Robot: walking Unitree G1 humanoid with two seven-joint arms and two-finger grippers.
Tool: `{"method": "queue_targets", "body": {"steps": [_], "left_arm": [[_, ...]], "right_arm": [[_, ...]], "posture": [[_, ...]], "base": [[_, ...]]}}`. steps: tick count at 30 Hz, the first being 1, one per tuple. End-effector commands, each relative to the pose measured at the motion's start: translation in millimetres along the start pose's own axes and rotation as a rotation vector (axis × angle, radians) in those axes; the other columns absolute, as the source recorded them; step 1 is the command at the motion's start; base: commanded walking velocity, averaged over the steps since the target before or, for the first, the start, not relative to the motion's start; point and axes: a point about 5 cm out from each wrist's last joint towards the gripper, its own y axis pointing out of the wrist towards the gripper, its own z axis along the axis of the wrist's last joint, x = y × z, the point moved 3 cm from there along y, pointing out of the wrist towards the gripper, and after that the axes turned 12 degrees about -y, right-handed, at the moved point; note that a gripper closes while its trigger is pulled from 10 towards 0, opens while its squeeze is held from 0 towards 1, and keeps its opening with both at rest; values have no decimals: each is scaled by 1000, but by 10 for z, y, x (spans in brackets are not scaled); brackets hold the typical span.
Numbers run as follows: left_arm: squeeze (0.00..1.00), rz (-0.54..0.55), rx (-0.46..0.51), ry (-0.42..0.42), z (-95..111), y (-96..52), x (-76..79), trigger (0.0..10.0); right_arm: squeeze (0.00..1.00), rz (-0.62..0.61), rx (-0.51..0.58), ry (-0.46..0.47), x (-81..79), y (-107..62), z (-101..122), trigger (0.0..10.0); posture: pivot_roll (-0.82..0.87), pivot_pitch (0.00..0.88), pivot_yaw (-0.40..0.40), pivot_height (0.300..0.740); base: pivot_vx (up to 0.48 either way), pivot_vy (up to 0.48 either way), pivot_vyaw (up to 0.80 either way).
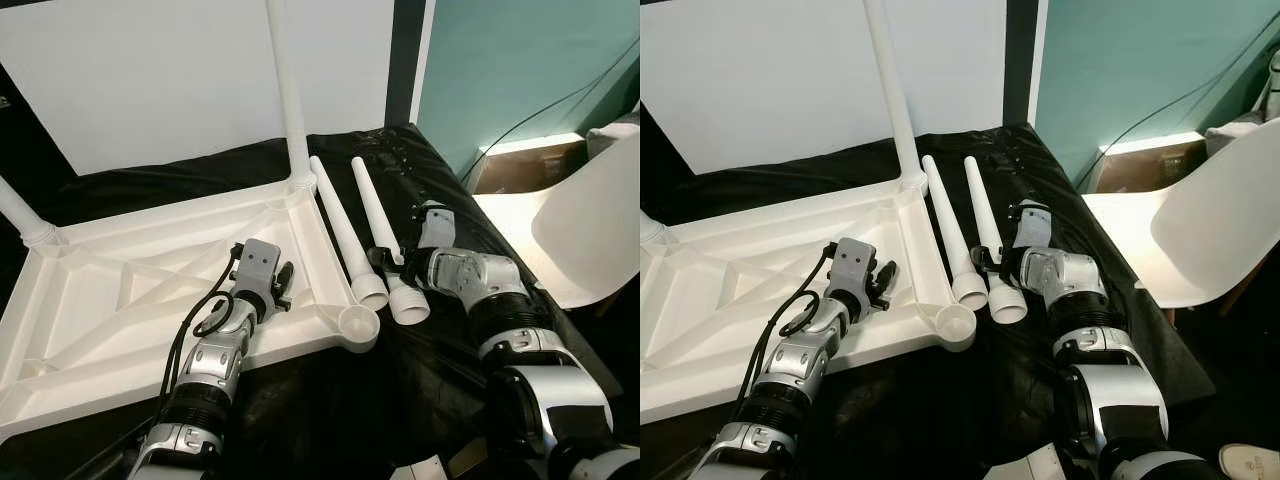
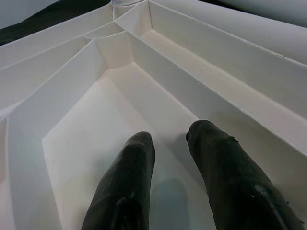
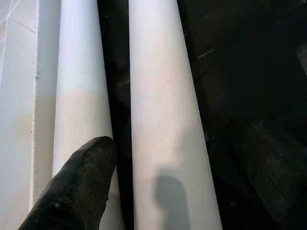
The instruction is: Building children table
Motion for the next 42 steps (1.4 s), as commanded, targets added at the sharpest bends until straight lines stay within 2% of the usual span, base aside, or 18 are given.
{"method": "queue_targets", "body": {"steps": [1, 2, 3, 4, 7, 8, 9, 10, 11, 12, 13, 14, 18, 19, 21, 29, 35, 42], "left_arm": [[0, 39, -58, 2, -147, -12, -18, 10000], [0, 39, -58, 2, -147, -12, -18, 10000], [0, 35, -59, 3, -145, -5, -7, 10000], [0, 31, -58, 3, -138, 3, 2, 10000], [0, 25, -54, 5, -119, 22, 18, 10000], [0, 23, -53, 7, -112, 29, 23, 10000], [0, 23, -53, 7, -112, 29, 23, 10000], [0, 20, -52, 7, -107, 33, 27, 10000], [0, 20, -52, 7, -107, 33, 27, 10000], [0, 20, -51, 8, -104, 37, 30, 10000], [0, 19, -51, 7, -108, 37, 32, 10000], [0, 18, -52, 6, -118, 35, 38, 10000], [0, 16, -54, 5, -133, 33, 49, 10000], [0, 15, -55, 4, -139, 36, 56, 10000], [0, 13, -55, 4, -140, 44, 67, 10000], [0, 14, -53, 2, -132, 57, 76, 10000], [0, 27, 5, -33, -17, 57, 5, 10000], [0, 12, 36, -22, 26, 57, 27, 10000]], "right_arm": [[0, 30, -32, 20, -84, 13, -55, 9373], [0, 30, -32, 20, -84, 13, -55, 9373], [0, 36, -24, 23, -102, 5, -21, 5804], [0, 49, -20, 29, -124, -1, 4, 4549], [0, 93, -53, 62, -184, -6, -19, 4039], [0, 117, -75, 83, -215, -13, -45, 5216], [0, 117, -75, 83, -215, -13, -45, 5216], [0, 129, -94, 92, -230, -19, -72, 7608], [0, 129, -94, 92, -230, -19, -72, 7608], [0, 130, -109, 100, -229, -30, -97, 9608], [0, 126, -115, 107, -218, -42, -102, 4510], [0, 122, -112, 110, -210, -59, -85, 2784], [0, 119, -101, 112, -202, -82, -40, 2118], [0, 117, -86, 116, -198, -91, 1, 0], [0, 130, -49, 169, -202, -108, 101, 0], [0, 151, -21, 211, -206, -132, 185, 0], [0, 67, 167, -13, -229, -285, 508, 0], [0, 2, 209, -196, -194, -322, 460, 0]], "posture": [[-24, 0, 59, 740], [-24, 0, 59, 740], [-27, 0, 62, 740], [-31, 0, 64, 740], [-32, 0, 64, 740], [-33, 0, 64, 740], [-33, 0, 64, 740], [-33, 0, 64, 740], [-33, 0, 64, 740], [-35, 0, 61, 740], [-38, 0, 59, 740], [-41, 0, 57, 740], [-44, 0, 53, 740], [-45, 0, 51, 740], [-47, 0, 50, 740], [-50, 0, 48, 740], [-56, 0, 43, 740], [-58, 0, 42, 740]], "base": [[0, 0, 0], [0, 0, 0], [0, 0, 0], [0, 0, 0], [0, 0, 0], [0, 0, 0], [0, 0, 0], [0, 0, 0], [0, 0, 0], [0, 0, 0], [0, 0, 0], [0, 0, 0], [0, 0, 0], [0, 0, 0], [0, 0, 0], [0, 0, 0], [0, 0, 0], [0, 0, 0]]}}
